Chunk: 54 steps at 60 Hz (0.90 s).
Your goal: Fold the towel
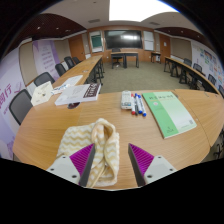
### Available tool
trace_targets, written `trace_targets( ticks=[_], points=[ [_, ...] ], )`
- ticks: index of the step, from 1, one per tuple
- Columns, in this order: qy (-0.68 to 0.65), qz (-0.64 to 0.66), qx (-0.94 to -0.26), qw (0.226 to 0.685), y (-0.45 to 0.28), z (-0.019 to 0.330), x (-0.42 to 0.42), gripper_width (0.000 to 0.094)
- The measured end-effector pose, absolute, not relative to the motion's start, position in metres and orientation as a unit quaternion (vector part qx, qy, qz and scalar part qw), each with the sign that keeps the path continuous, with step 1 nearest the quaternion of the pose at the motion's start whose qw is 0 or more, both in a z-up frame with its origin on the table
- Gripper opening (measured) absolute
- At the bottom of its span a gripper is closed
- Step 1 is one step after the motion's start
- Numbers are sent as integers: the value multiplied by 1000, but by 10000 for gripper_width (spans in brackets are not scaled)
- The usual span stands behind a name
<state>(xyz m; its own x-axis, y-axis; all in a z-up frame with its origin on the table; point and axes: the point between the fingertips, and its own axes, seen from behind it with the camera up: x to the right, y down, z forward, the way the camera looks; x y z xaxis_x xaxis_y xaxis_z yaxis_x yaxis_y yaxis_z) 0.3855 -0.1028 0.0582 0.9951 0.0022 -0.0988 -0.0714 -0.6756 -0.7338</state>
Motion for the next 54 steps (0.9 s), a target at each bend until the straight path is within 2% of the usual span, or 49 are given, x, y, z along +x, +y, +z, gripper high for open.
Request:
trace_targets(
  ticks=[3,20,43,54],
  points=[
    [13,22,-912,409,-106,64,397,865],
    [-4,-45,-893,447,-159,135,414,853],
    [15,-77,-888,454,-337,229,355,852],
    [21,-83,-879,468,-386,262,329,853]
  ],
)
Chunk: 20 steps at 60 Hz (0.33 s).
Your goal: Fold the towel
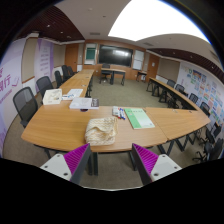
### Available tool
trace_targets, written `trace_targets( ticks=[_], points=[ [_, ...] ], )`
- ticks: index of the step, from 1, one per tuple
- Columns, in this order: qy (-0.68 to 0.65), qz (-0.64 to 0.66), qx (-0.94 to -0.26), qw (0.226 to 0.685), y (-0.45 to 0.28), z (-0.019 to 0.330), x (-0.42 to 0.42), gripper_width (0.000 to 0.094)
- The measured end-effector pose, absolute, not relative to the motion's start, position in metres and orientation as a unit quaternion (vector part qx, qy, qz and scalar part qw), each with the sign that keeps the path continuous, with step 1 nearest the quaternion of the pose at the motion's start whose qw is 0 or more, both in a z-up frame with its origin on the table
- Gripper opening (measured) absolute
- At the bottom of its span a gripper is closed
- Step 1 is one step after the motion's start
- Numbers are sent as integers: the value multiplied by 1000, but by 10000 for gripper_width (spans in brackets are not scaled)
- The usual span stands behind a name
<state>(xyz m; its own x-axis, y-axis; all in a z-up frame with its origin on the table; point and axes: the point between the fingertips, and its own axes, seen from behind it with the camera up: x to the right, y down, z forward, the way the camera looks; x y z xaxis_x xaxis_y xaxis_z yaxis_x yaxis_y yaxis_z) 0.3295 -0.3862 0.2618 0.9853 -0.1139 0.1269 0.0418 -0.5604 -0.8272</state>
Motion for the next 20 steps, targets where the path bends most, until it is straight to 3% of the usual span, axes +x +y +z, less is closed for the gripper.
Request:
trace_targets(
  ticks=[20],
  points=[
    [18,-98,-865,491,-414,288,310,850]
  ],
)
